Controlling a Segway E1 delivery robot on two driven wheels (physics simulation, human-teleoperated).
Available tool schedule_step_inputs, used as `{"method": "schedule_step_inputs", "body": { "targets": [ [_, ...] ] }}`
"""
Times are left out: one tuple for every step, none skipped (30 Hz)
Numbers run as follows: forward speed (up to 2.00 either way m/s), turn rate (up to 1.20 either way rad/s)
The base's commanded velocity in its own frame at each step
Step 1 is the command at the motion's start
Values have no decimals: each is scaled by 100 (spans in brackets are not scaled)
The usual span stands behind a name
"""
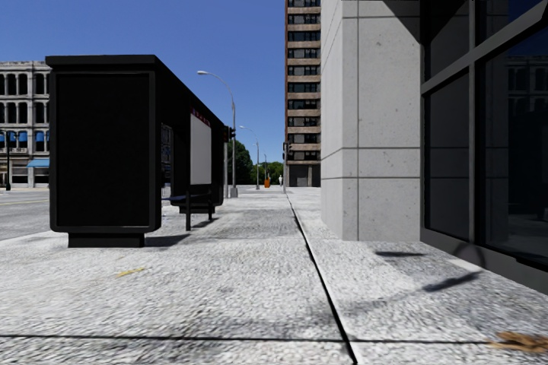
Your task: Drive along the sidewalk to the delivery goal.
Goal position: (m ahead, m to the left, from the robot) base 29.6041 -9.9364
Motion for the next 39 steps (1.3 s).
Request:
{"method": "schedule_step_inputs", "body": {
  "targets": [
    [199, 0],
    [199, 0],
    [199, 0],
    [199, 0],
    [199, 0],
    [199, 0],
    [199, 0],
    [199, 0],
    [199, 0],
    [199, 0],
    [199, 0],
    [199, 0],
    [199, 0],
    [199, 0],
    [199, 0],
    [199, 0],
    [199, 0],
    [199, 0],
    [198, 0],
    [198, 0],
    [198, 0],
    [198, 0],
    [198, 0],
    [198, 0],
    [198, 0],
    [198, 0],
    [198, 0],
    [198, 0],
    [198, 0],
    [198, 0],
    [198, 0],
    [198, 0],
    [198, 0],
    [198, 0],
    [198, 0],
    [198, 0],
    [198, 0],
    [198, 0],
    [198, 0]
  ]
}}
